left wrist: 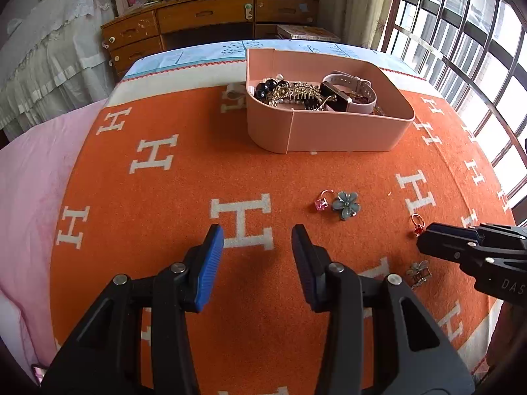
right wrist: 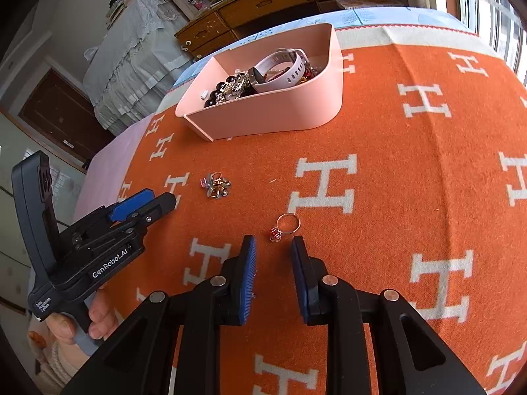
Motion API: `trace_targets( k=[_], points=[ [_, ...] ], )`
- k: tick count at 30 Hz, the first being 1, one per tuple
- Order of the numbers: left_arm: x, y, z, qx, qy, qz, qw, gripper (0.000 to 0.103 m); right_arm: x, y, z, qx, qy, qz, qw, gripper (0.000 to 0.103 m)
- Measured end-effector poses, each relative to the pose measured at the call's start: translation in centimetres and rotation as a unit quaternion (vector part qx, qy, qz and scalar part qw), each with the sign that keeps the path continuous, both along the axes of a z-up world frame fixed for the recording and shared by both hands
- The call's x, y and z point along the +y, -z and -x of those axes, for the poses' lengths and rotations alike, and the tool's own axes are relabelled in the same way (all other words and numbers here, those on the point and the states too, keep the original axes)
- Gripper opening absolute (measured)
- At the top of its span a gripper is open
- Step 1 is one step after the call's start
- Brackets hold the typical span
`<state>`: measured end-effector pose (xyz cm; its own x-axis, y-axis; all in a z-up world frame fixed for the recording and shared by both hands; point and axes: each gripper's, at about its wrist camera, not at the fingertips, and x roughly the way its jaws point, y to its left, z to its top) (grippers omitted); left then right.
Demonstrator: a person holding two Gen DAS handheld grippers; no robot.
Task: Organize jewelry
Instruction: 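Grasp the red stone ring with the right tool while the left grasps the pink ring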
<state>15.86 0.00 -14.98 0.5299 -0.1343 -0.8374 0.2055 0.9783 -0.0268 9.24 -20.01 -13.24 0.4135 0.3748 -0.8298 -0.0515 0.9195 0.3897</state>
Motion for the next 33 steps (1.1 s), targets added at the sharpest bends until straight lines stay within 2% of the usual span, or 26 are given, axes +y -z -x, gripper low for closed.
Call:
trace_targets(
  k=[10, 15, 18, 21, 25, 33],
  points=[
    [-0.4, 0.9, -0.1, 0.007, 0.009, 0.014, 0.9998, 0.04, 2.2, -0.3, -0.8, -0.044, -0.011, 0.067, 0.997, 0.022],
    [-0.6, 0.9, -0.3, 0.007, 0.023, 0.021, 0.9995, 0.04, 4.5, -0.1, -0.6, -0.076, -0.05, 0.141, 0.986, 0.022],
    [-0.9, 0.8, -0.5, 0.007, 0.04, 0.024, 0.9989, 0.04, 5.0, 0.2, -0.3, -0.09, -0.069, 0.167, 0.979, 0.022],
    [-1.4, 0.8, -1.1, 0.008, 0.057, 0.029, 0.998, 0.04, 4.8, 0.4, -0.2, -0.095, -0.07, 0.169, 0.979, 0.017],
    [-2.3, 0.8, -1.6, 0.011, 0.082, 0.033, 0.996, 0.04, 3.9, 0.3, -0.2, -0.089, -0.066, 0.143, 0.984, 0.015],
    [-4.2, 1.1, -3.0, 0.003, 0.084, 0.003, 0.9964, 0.04, 2.4, 0.0, 0.2, -0.086, -0.059, 0.117, 0.988, 0.011]
  ],
)
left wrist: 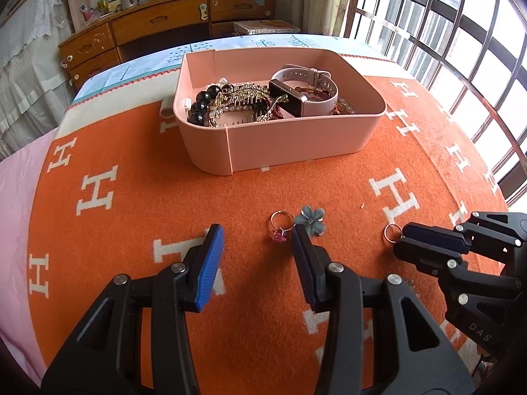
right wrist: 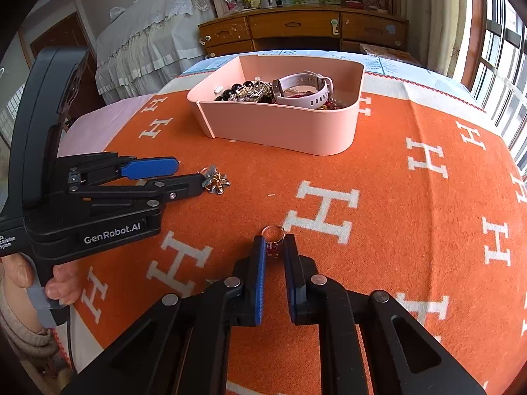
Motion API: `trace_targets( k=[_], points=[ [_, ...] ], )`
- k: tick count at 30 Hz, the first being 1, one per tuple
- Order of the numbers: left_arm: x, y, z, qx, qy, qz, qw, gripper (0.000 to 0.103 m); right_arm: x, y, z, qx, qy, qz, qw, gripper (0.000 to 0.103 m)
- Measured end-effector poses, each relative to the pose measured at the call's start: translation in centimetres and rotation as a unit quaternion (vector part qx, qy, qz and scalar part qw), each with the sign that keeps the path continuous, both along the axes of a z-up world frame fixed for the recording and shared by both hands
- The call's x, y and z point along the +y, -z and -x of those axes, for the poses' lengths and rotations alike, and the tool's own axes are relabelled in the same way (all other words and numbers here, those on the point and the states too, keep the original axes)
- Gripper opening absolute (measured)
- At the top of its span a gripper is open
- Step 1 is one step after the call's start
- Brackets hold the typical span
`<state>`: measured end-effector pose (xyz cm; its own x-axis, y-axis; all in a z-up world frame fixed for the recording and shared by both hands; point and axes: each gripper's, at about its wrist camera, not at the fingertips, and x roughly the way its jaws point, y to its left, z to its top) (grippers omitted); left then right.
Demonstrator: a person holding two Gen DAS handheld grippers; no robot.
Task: Organize jewelry
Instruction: 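Grasp the red stone ring with the right tool while the left grasps the pink ring, then carry both rings into the pink tray and open both tools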
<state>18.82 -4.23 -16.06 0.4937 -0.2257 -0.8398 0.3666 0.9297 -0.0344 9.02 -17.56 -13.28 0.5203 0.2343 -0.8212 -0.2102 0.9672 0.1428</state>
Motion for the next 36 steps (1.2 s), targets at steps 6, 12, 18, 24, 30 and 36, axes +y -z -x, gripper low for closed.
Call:
trace_targets(
  k=[6, 12, 18, 24, 30, 36],
  points=[
    [-0.8, 0.1, -0.2, -0.01, 0.0, -0.007, 0.9999, 0.04, -0.5, 0.0, 0.2, 0.002, 0.0, -0.013, 1.0, 0.01],
    [-1.1, 0.1, 0.6, -0.021, -0.002, -0.005, 0.9998, 0.026, -0.5, 0.0, 0.4, -0.003, -0.002, -0.014, 1.0, 0.009],
    [-1.8, 0.2, 1.7, -0.04, 0.004, -0.008, 0.9992, 0.01, -0.1, -0.1, 0.5, -0.008, -0.005, -0.008, 1.0, 0.008],
    [-1.5, 0.5, 2.5, -0.06, -0.017, 0.009, 0.998, 0.007, -0.1, 0.0, 0.6, -0.015, -0.006, -0.01, 1.0, 0.008],
    [-0.6, 0.4, 3.0, -0.049, -0.039, 0.024, 0.9977, 0.007, -0.1, 0.0, 0.7, -0.017, -0.004, -0.013, 1.0, 0.007],
    [1.0, -1.1, 4.1, -0.029, -0.056, 0.046, 0.997, 0.007, -0.1, -0.6, 0.7, -0.004, -0.002, -0.037, 0.999, 0.008]
  ],
)
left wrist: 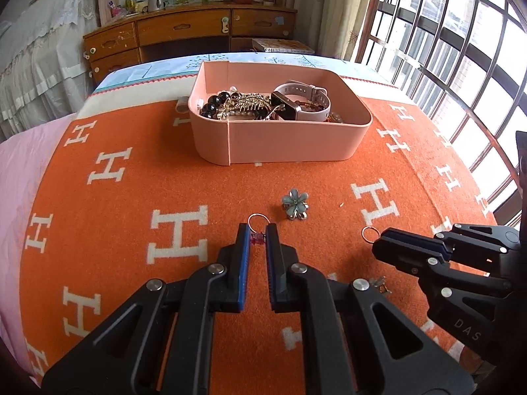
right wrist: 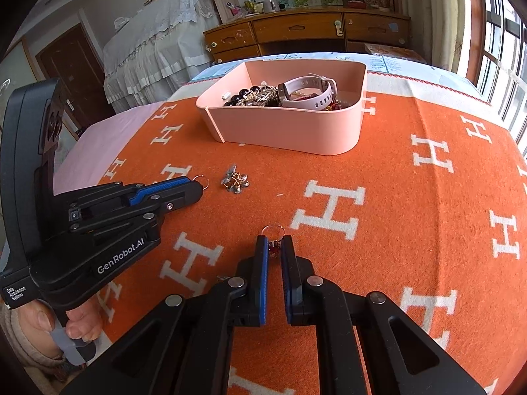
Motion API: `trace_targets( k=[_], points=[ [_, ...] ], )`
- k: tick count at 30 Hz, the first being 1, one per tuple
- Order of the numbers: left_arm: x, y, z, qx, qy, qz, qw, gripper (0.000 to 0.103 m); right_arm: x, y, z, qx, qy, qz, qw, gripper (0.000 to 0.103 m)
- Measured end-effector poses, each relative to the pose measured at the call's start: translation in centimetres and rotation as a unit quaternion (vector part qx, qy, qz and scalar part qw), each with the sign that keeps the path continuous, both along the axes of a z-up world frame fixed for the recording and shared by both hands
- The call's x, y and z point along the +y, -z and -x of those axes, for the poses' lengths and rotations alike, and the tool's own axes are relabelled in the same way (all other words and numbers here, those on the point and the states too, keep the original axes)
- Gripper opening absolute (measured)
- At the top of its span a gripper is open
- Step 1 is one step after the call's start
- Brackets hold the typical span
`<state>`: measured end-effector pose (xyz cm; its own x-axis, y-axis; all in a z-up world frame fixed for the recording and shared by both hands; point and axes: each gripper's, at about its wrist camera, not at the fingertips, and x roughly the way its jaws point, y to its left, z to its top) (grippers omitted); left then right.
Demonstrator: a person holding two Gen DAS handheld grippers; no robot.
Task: Organize jewelry
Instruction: 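Carry both rings into the pink tray and open both tools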
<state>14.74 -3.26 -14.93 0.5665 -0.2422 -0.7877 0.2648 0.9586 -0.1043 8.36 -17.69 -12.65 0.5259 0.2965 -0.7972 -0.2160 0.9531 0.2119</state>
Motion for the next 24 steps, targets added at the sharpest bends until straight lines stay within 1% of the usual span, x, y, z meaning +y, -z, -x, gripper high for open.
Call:
trace_targets(
  k=[4, 7, 10, 13, 17, 20, 22, 24],
  points=[
    [0.7, -2.3, 0.3, 0.015, -0.006, 0.016, 0.9997, 0.007, 0.1, -1.9, 0.3, -0.011, -0.002, -0.015, 1.0, 0.008],
    [1.1, -4.9, 0.1, 0.023, -0.002, 0.038, 0.999, 0.007, -0.1, -4.2, 0.2, -0.024, -0.002, -0.022, 0.999, 0.008],
    [0.8, -8.3, -0.7, 0.014, 0.006, 0.047, 0.9988, 0.007, -0.7, -7.5, -0.3, -0.041, 0.003, -0.027, 0.999, 0.008],
    [0.4, -12.5, -2.1, 0.001, 0.013, 0.056, 0.9984, 0.007, -1.7, -11.7, -1.5, -0.068, 0.012, -0.032, 0.997, 0.008],
    [-0.4, -18.1, -4.1, -0.04, 0.006, 0.044, 0.9982, 0.007, -3.0, -17.7, -3.8, -0.104, 0.028, -0.037, 0.994, 0.008],
    [-1.1, -21.4, -6.3, -0.057, 0.001, 0.036, 0.9977, 0.007, -3.6, -21.1, -5.6, -0.124, 0.04, -0.044, 0.991, 0.008],
    [-1.6, -22.6, -7.8, -0.067, -0.005, 0.025, 0.9974, 0.007, -3.8, -22.7, -7.0, -0.134, 0.047, -0.045, 0.989, 0.008],
    [-2.3, -22.5, -9.6, -0.063, -0.009, 0.013, 0.9979, 0.007, -3.8, -23.4, -8.7, -0.138, 0.053, -0.043, 0.988, 0.008]
  ],
)
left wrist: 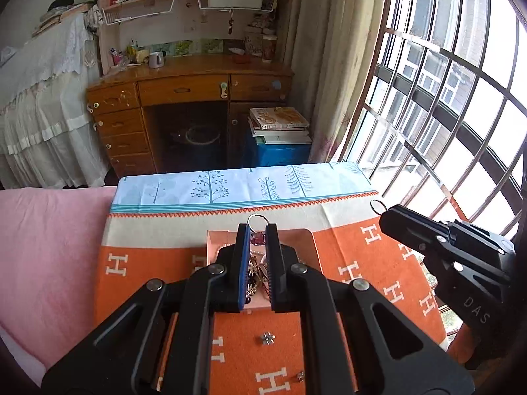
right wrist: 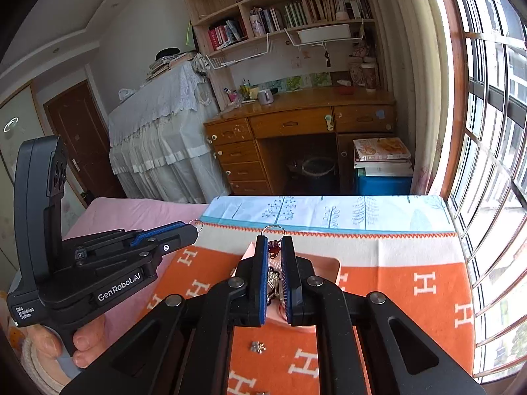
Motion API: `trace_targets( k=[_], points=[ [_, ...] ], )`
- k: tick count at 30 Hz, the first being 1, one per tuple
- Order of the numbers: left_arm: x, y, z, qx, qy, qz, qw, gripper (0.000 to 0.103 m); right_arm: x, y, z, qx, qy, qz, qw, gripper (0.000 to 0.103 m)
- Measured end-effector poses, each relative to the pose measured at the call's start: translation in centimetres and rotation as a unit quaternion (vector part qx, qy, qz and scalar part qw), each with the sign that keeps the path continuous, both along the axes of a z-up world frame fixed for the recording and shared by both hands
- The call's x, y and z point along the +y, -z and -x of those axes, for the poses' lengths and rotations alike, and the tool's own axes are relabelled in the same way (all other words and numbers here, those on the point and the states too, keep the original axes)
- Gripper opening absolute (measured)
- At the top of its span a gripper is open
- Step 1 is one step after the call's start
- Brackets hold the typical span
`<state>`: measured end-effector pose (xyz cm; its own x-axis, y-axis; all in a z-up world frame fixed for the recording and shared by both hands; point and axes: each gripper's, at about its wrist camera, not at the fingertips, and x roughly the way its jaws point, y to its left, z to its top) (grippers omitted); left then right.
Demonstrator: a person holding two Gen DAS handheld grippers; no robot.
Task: Organize jewelry
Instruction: 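Carry both rings into the pink tray and open both tools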
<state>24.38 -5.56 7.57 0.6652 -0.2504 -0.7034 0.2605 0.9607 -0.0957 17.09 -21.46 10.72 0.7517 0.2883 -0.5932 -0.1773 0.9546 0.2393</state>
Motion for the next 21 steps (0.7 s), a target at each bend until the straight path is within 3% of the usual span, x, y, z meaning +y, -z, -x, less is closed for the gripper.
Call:
trace_targets(
  k=[4, 9, 16, 17, 19, 20, 21],
  points=[
    [-1.4, 3.6, -4.0, 0.036, -0.007, -0.035, 0.9987, 0.007, 0.1, 1.9, -4.1, 0.034, 0.006, -0.001, 0.999, 0.008],
    [-1.9, 10.0, -7.1, 0.083, -0.015, -0.068, 0.9941, 0.007, 0.3, 8.8, -8.5, 0.106, 0.007, -0.003, 0.994, 0.008],
    [-0.7, 15.9, -8.7, 0.137, -0.009, -0.06, 0.9887, 0.008, 0.8, 16.7, -11.5, 0.181, -0.002, -0.011, 0.983, 0.008],
    [-0.3, 16.5, -8.9, 0.153, -0.006, -0.051, 0.987, 0.013, 0.9, 17.4, -11.8, 0.189, -0.002, -0.015, 0.982, 0.009],
    [0.2, 17.4, -9.2, 0.172, 0.0, -0.039, 0.9843, 0.033, 0.9, 18.5, -12.1, 0.195, -0.002, -0.018, 0.981, 0.015],
    [0.3, 17.5, -9.1, 0.172, 0.002, -0.038, 0.9844, 0.053, 0.9, 18.7, -12.2, 0.194, -0.003, -0.017, 0.981, 0.02],
    [0.3, 17.5, -8.9, 0.167, 0.004, -0.038, 0.9853, 0.066, 0.9, 18.8, -12.2, 0.192, -0.003, -0.017, 0.981, 0.025]
  ],
)
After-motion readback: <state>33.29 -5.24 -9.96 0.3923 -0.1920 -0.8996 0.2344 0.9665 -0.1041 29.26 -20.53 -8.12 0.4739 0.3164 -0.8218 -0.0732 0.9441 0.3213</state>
